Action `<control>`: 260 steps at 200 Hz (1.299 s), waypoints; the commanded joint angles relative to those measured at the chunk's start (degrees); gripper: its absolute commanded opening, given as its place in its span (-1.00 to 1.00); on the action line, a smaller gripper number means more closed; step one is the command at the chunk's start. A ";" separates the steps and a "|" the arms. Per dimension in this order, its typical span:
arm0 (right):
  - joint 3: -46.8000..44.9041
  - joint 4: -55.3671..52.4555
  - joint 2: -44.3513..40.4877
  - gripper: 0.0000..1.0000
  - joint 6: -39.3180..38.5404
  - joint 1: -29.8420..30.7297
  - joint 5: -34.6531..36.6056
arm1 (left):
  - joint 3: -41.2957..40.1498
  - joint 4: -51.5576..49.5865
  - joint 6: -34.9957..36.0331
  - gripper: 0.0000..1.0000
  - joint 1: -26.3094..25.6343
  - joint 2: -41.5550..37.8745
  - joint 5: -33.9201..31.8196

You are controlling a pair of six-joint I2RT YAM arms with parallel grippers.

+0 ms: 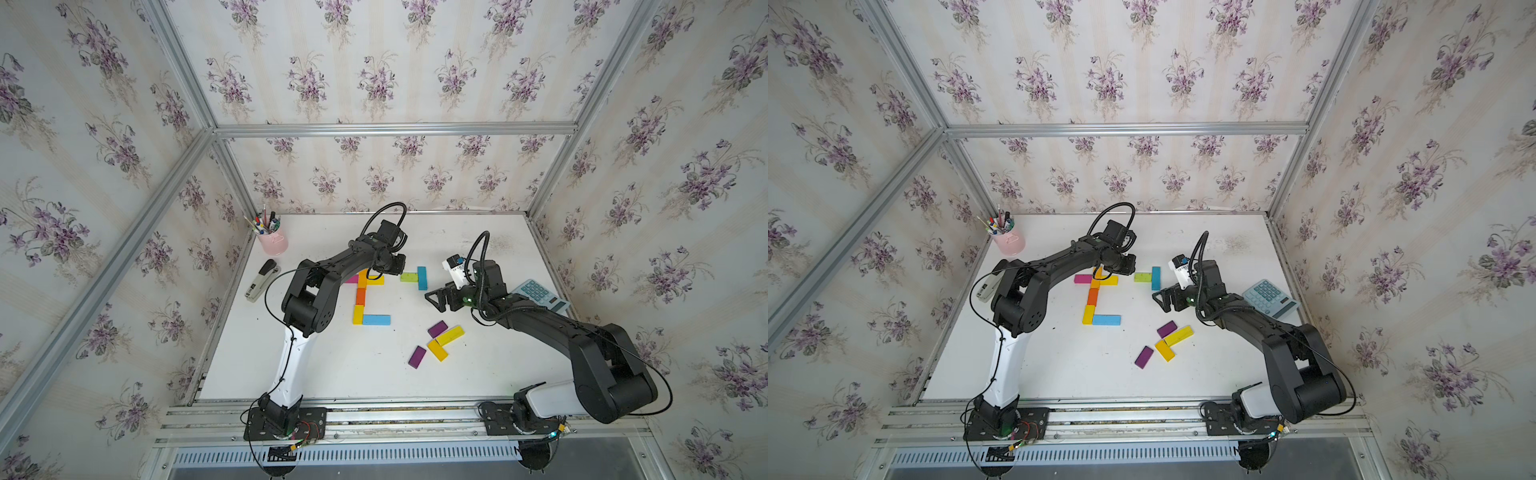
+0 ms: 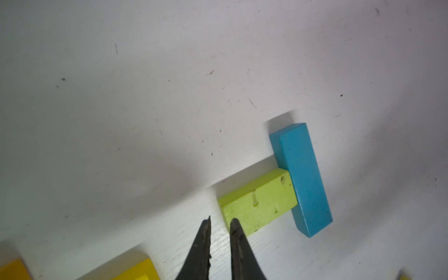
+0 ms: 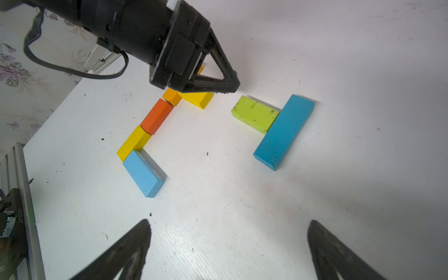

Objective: Assemble the letter t with building blocks
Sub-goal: Assemble the building block at the center of the board.

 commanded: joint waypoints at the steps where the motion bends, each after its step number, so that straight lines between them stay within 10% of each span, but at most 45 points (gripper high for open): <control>1: 0.25 -0.18 -0.10 1.00 -0.37 0.13 -0.70 | -1.43 0.54 -2.49 -0.65 0.04 -0.51 -0.34; 260: 0.83 -0.57 1.13 0.99 -0.36 0.10 -1.16 | -1.56 -1.67 -2.19 -0.58 0.01 1.41 2.18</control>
